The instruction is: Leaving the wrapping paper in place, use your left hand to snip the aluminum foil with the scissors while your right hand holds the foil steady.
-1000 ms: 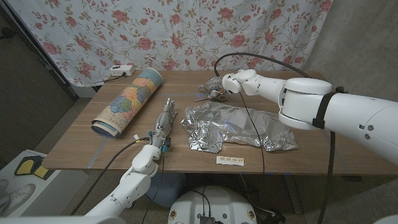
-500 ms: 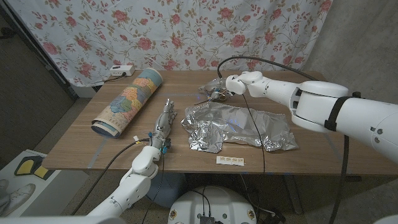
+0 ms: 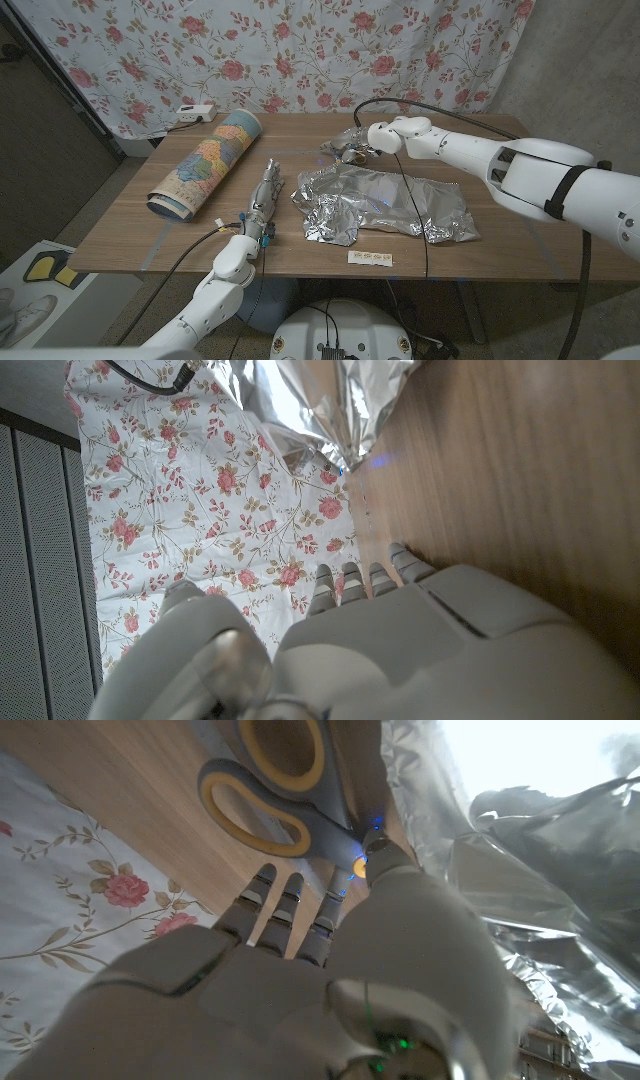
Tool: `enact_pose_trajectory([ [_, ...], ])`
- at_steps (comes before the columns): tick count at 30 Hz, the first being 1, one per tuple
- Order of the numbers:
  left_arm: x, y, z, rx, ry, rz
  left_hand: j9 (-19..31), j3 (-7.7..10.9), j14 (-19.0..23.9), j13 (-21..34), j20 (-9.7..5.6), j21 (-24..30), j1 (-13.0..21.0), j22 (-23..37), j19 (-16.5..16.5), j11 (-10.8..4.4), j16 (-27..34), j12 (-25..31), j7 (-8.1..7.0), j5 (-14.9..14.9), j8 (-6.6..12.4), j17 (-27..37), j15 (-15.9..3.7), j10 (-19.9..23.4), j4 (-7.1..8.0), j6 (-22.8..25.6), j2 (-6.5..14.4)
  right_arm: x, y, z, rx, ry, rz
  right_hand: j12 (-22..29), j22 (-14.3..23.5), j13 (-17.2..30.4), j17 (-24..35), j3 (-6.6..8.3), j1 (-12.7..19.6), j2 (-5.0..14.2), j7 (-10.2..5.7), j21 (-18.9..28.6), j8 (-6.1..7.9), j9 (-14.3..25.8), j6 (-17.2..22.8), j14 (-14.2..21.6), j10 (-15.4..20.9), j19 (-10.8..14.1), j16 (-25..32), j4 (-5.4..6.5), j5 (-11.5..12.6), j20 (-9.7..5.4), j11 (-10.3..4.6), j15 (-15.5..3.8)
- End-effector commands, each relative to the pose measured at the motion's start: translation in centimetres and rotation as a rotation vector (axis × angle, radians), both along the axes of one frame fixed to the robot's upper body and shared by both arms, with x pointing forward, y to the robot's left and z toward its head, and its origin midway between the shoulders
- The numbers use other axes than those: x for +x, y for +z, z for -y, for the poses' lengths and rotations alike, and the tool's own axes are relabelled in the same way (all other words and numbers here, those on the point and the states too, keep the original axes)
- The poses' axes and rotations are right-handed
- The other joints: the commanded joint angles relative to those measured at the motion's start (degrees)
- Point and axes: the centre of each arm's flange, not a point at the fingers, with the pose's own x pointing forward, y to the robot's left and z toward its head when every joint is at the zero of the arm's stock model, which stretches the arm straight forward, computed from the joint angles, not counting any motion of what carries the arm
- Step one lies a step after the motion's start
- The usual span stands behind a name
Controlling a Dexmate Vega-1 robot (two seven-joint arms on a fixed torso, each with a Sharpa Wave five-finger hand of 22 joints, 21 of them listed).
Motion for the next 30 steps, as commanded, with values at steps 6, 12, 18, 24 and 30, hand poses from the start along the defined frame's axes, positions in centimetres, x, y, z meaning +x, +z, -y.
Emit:
enact_pose_trajectory([
  [6,0.4,0.4,0.3,0.01,-0.013,0.004,0.2,-0.28,-0.3,0.2,-0.02,0.5,-0.2,0.2,-0.5,0.25,0.5,0.3,-0.09,0.1,-0.08,0.1,0.12,0.1,-0.3,0.1,0.4,-1.7,3.3,1.8,0.143,0.025,0.03,0.4,0.1,-0.6,-0.3,0.5,-1.3,0.29,0.1,0.3,-0.1,0.1,0.3,1.3,2.3,0.8,-0.5,0.84,1.3,0.29,-1.01,-9.96],
  [12,0.5,0.5,0.3,0.013,-0.016,0.004,0.2,-0.31,-0.3,0.2,-0.01,0.5,-0.3,0.2,-0.5,0.22,0.5,0.3,-0.14,0.1,-0.07,0.1,0.14,0.2,-0.31,0.1,0.4,-2.3,3.6,2.5,0.192,0.04,0.028,0.4,0.1,-1.4,-0.5,0.87,-1.7,0.22,0.14,0.3,-0.12,0.1,0.5,1.9,3.0,1.0,-0.9,1.04,2.1,0.35,-1.03,-10.07],
  [18,0.7,0.9,0.7,0.02,-0.025,0.009,0.2,-0.33,-0.3,0.2,0.03,0.5,-0.3,0.2,-0.5,0.19,0.5,0.3,-0.12,0.1,-0.07,0.1,0.1,0.2,-0.32,0.1,0.4,-3.1,3.9,3.6,0.271,0.064,0.014,0.5,0.1,-2.0,-0.6,1.06,-2.0,0.29,-0.05,0.3,0.0,0.1,1.0,2.5,3.7,1.2,-1.0,1.16,2.7,0.28,-0.98,-10.26],
  [24,0.6,1.3,0.8,0.028,-0.028,0.014,0.2,-0.36,-0.3,0.2,0.03,0.5,-0.3,0.2,-0.5,0.19,0.5,0.3,-0.12,0.1,-0.05,0.1,0.09,0.2,-0.34,0.2,0.5,-3.6,4.5,5.1,0.408,0.101,-0.052,0.5,0.1,-2.7,-0.5,1.15,-1.9,0.23,-0.31,0.4,0.07,0.0,1.4,3.2,4.5,1.7,-0.9,1.02,3.2,0.22,-0.99,-10.61],
  [30,0.7,1.6,0.9,0.032,-0.03,0.018,0.2,-0.38,-0.3,0.2,0.03,0.5,-0.3,0.2,-0.5,0.34,0.5,0.3,-0.07,0.1,-0.06,0.1,0.15,0.2,-0.35,0.1,0.5,-4.0,5.2,6.2,0.455,0.108,-0.052,0.5,0.1,-3.4,-0.3,1.1,-1.7,0.14,-0.54,0.4,0.11,0.0,1.8,3.6,5.4,2.0,-0.8,0.83,3.7,0.14,-1.01,-10.68],
])
